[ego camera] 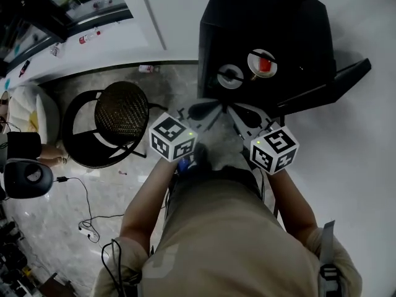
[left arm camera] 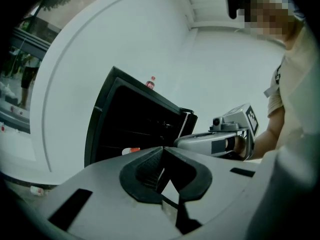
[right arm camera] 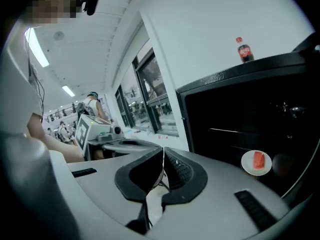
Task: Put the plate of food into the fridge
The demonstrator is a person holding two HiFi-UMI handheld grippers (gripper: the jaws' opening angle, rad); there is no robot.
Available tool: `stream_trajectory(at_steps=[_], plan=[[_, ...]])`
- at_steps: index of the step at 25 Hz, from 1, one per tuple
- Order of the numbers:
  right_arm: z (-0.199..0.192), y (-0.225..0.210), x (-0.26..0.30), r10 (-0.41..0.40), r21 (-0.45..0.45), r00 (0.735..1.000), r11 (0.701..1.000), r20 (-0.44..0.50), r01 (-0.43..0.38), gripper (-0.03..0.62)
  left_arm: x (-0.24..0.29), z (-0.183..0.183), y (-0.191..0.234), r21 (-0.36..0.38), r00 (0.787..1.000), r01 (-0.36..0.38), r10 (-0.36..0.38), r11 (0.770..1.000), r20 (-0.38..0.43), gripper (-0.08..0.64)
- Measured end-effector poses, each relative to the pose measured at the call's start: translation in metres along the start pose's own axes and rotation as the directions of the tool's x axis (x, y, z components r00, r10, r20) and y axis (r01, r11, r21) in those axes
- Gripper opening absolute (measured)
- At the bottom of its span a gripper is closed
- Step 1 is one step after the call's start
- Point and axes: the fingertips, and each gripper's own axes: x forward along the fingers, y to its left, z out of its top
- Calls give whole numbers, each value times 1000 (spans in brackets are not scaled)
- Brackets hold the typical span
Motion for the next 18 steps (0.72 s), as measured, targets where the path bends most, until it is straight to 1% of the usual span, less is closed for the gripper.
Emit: stream_trajectory(at_steps=[3,7,9,12,14,18], plan=[[6,2,-14,-10,-40,999,999,33,12,25,0,12,-15,59,999,-19,17,998,34,11],[11,-1,-39,-38,-62,996,997,83,44,25,2,27,-37,150,994,-69,56,986,92,11],[12,-3,-52,-45,-66,994,996,98,52,25,4,31,-48,177,990,-98,78,979,114,11],[13,-5,-74,-46,-62,992,997,117,53,25,10,31,-67,215,988,-115,90,970,123,11],[12,-6,-87,-48,-61,991,997,127,56,25,14,31,-78,228,987,-123,96,966,125,11],[7,-8,-108,-44,-67,990,996,137,54,25,20,33,-98,209,983,-145,118,967,140,11]])
